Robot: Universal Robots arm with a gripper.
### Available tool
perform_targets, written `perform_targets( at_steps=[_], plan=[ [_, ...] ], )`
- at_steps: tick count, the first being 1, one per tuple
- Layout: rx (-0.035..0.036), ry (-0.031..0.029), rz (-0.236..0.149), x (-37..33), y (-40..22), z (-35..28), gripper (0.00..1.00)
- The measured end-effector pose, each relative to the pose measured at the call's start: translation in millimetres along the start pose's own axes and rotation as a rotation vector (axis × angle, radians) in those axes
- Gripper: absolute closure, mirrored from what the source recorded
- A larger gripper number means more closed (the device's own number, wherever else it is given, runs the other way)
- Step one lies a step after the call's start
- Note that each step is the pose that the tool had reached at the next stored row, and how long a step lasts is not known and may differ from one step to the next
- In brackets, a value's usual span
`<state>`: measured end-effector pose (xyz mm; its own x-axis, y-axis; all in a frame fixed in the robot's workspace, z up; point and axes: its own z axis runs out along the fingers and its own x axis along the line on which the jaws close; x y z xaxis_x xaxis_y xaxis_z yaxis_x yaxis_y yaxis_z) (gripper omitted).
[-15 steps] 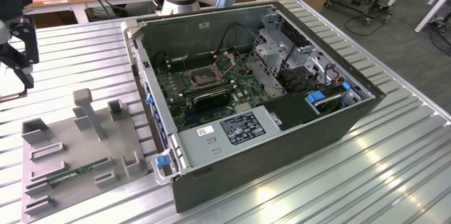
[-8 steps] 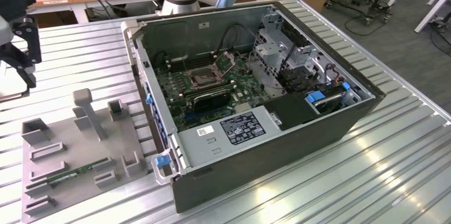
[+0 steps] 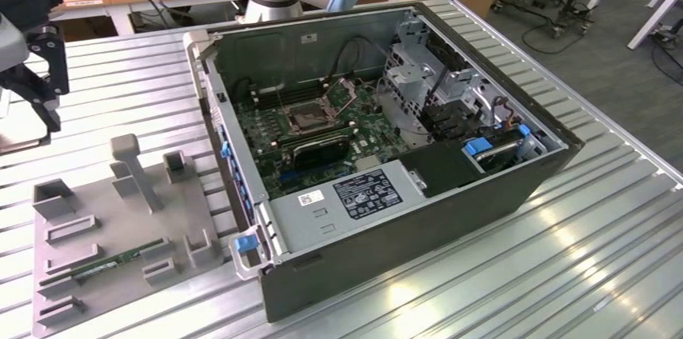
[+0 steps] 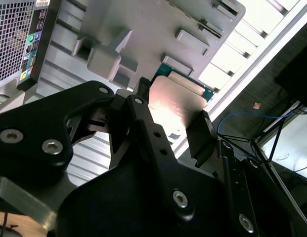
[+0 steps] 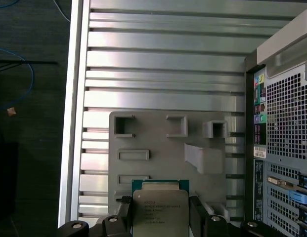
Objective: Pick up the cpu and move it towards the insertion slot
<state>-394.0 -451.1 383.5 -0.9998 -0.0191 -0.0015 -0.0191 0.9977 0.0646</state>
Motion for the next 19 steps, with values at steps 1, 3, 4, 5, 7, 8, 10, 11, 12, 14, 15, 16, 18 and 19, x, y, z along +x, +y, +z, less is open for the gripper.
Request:
perform_targets(
  at_steps=[1, 3, 4, 5, 7, 8, 10, 11, 12, 14, 15, 16, 18, 19],
  plan=[
    [0.0001, 0.0001, 0.0, -0.7, 0.0, -0.1, 0.45],
    [0.0, 0.0, 0.0, -2.3, -0.1, 0.0, 0.45],
    [0.0, 0.0, 0.0, -3.1, -0.1, 0.0, 0.45],
    [0.0001, 0.0001, 0.0, -4.0, -0.1, 0.0, 0.45],
    [0.0, 0.0001, 0.0, -5.8, -0.1, 0.0, 0.45],
    [0.0001, 0.0001, 0.0, -6.9, -0.1, 0.0, 0.45],
    [0.0, 0.0, 0.0, -9.4, -0.2, 0.0, 0.45],
    [0.0, 0.0001, 0.0, -10.7, -0.2, 0.0, 0.45],
    [0.0, 0.0001, 0.0, -11.8, -0.2, 0.0, 0.45],
    [0.0, 0.0001, 0.0, -14.2, -0.2, 0.0, 0.45],
    [0.0, 0.0, 0.0, -15.4, -0.2, 0.0, 0.45],
    [0.0, 0.0001, 0.0, -16.7, -0.2, 0.0, 0.45],
    [0.0, 0.0, 0.0, -19.2, -0.3, 0.0, 0.45],
    [0.0001, 0.0001, 0.0, -20.5, -0.3, -0.1, 0.45]
  ],
)
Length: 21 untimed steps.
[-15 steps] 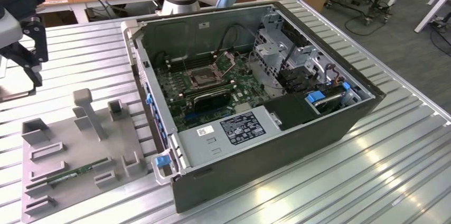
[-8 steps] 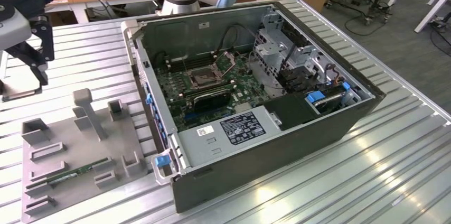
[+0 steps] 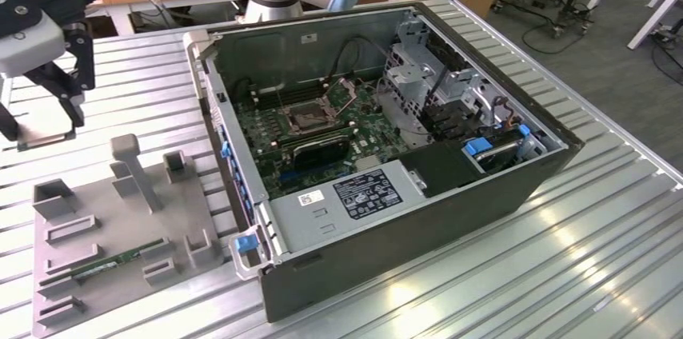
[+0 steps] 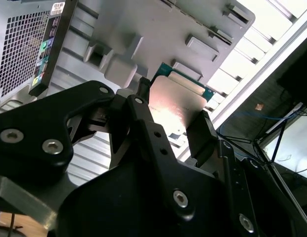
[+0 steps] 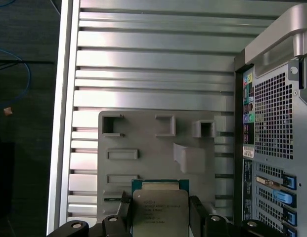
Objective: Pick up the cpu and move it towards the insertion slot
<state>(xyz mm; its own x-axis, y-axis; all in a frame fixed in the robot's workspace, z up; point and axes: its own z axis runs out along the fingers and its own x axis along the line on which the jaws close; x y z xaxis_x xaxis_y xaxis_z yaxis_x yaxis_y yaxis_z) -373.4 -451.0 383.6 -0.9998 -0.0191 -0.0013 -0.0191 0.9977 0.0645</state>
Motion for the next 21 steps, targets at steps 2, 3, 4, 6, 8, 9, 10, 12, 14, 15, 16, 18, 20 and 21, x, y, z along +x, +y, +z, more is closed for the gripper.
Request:
perform_targets(
  at_steps=[2, 3, 4, 6, 8, 9, 10, 12, 14, 15, 16, 18, 20, 21],
  plan=[
    [-0.0001, -0.0001, 0.0, -2.5, 0.0, 0.0, 0.45],
    [-0.0001, -0.0001, 0.0, -3.7, 0.0, 0.1, 0.45],
    [-0.0001, 0.0, 0.0, -4.8, 0.0, 0.0, 0.45],
    [-0.0001, -0.0001, 0.0, -6.9, 0.0, 0.1, 0.45],
    [-0.0001, -0.0001, 0.0, -9.3, 0.0, 0.1, 0.45],
    [-0.0001, -0.0001, 0.0, -10.3, -0.1, 0.1, 0.45],
    [-0.0001, -0.0001, 0.0, -11.4, -0.1, 0.1, 0.45],
    [-0.0001, -0.0001, 0.0, -13.6, -0.1, 0.1, 0.45],
    [-0.0001, 0.0, 0.0, -15.8, -0.1, 0.0, 0.45],
    [-0.0001, -0.0001, 0.0, -16.9, -0.1, 0.0, 0.45],
    [0.0, 0.0, 0.0, -17.9, -0.2, 0.0, 0.45],
    [-0.0001, -0.0001, 0.0, -19.7, -0.2, 0.1, 0.45],
    [-0.0001, -0.0001, 0.0, -21.4, -0.2, 0.1, 0.45],
    [-0.0001, 0.0, 0.0, -22.2, -0.2, 0.0, 0.45]
  ],
)
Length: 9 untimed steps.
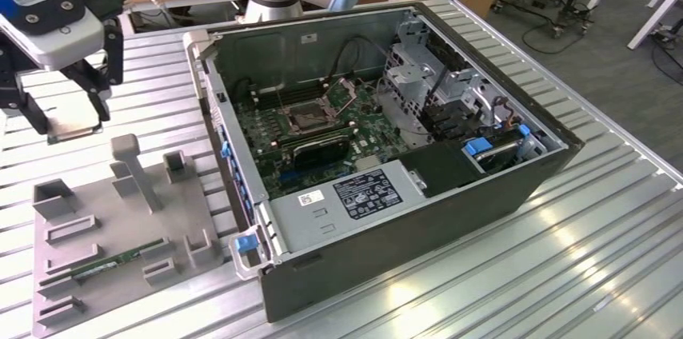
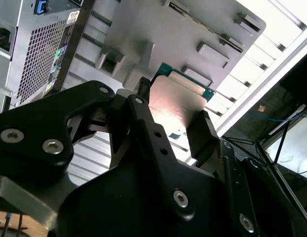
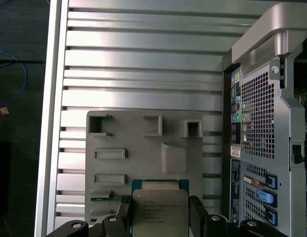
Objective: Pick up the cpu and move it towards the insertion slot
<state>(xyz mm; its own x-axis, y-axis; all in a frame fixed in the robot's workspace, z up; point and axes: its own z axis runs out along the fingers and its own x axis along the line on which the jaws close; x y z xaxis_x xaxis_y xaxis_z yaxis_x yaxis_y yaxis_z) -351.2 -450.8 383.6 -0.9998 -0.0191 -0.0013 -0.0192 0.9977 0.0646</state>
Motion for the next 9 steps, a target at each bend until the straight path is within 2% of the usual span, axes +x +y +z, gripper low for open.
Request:
perform_targets(
  at_steps=[9],
  plan=[
    [-0.0001, -0.0002, 0.0, -6.3, -0.1, 0.1, 0.45]
  ],
)
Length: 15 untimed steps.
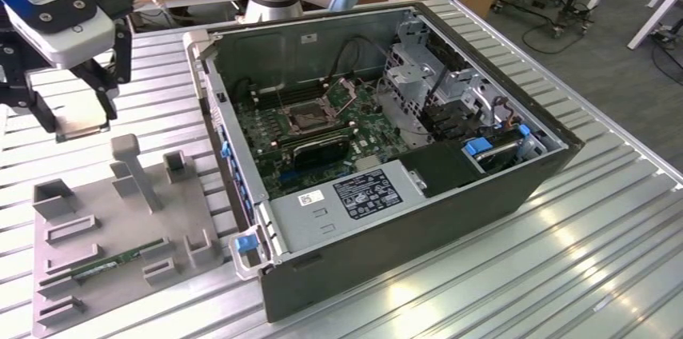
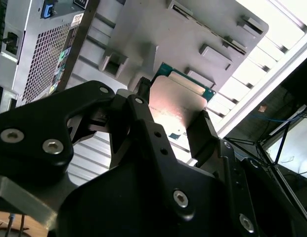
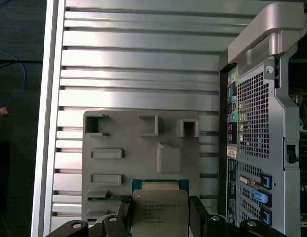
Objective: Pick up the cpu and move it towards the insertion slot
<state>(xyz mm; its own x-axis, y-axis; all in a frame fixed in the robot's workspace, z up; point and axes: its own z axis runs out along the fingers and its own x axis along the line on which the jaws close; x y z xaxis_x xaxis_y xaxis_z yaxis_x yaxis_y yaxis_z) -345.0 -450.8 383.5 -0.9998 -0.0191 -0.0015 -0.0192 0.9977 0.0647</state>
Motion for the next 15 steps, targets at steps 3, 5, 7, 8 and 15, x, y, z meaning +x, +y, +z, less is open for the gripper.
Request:
perform_targets(
  at_steps=[3, 5, 7, 8, 15],
  plan=[
    [0.0001, 0.0001, 0.0, -1.7, 0.0, -0.1, 0.45],
    [0.0001, 0.0001, 0.0, -2.7, 0.0, -0.1, 0.45],
    [0.0001, 0.0001, 0.0, -3.8, -0.1, -0.1, 0.45],
    [0.0001, 0.0001, 0.0, -4.4, -0.1, -0.1, 0.45],
    [0.0, 0.0001, 0.0, -7.2, -0.1, 0.0, 0.45]
  ],
)
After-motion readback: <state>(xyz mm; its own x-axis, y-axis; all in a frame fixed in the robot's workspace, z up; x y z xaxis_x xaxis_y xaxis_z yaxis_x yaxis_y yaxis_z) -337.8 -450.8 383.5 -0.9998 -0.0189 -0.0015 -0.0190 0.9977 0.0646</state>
